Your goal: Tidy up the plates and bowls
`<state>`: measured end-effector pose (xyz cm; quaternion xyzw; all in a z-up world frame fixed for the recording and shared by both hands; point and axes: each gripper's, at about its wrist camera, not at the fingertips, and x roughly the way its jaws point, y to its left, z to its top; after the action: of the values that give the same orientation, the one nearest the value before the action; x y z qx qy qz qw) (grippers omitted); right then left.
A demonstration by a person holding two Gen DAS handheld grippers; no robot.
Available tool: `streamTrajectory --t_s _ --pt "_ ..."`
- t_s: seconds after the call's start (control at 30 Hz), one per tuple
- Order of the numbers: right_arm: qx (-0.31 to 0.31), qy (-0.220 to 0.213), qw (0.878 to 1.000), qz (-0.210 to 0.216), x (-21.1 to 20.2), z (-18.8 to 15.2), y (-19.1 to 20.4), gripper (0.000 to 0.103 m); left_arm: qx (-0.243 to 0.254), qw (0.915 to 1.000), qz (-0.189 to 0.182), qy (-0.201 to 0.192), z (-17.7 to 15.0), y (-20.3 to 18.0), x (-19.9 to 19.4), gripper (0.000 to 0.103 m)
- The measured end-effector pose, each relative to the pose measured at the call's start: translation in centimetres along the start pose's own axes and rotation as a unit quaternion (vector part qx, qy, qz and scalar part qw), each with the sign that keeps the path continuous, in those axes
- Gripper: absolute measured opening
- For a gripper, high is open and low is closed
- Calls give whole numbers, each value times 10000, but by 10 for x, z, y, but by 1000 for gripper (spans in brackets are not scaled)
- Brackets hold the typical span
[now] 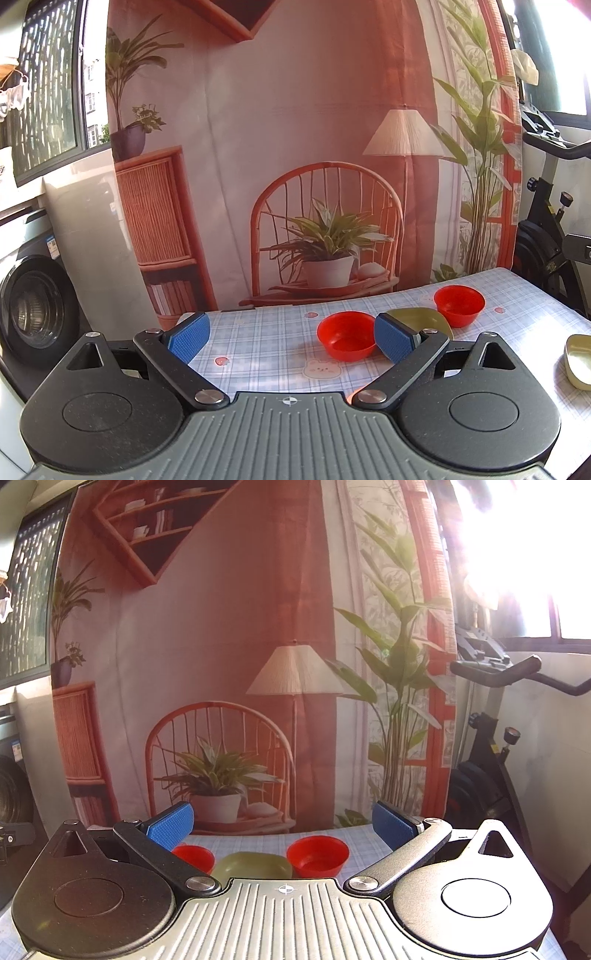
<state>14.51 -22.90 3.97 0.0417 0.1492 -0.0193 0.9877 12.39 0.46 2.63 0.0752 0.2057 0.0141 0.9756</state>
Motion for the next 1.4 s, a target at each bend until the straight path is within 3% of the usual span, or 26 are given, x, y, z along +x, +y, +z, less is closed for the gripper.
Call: streamTrajectory --t_s 0.37,0.67,0.9,1.1,1.2,1.4 --pt "-111 912 9958 19 83 -24 15 103 -174 9991 -83 391 -9 5 63 97" --pt "-218 1473 9886 226 125 -60 23 100 -269 9932 -214 1111 -38 -1 113 90" --pt "-314 1693 9842 407 156 -62 31 90 -104 9913 -313 1274 -39 -3 137 86" --pt "-430 1767 9810 677 176 -60 42 83 -327 9895 -388 1353 -34 -2 154 86" --pt "-564 2043 9735 859 185 -70 50 65 -309 9854 -510 1596 -45 -7 163 84" --pt "-797 2602 9565 1054 195 -102 63 58 -711 9712 -717 2159 -84 -13 174 79"
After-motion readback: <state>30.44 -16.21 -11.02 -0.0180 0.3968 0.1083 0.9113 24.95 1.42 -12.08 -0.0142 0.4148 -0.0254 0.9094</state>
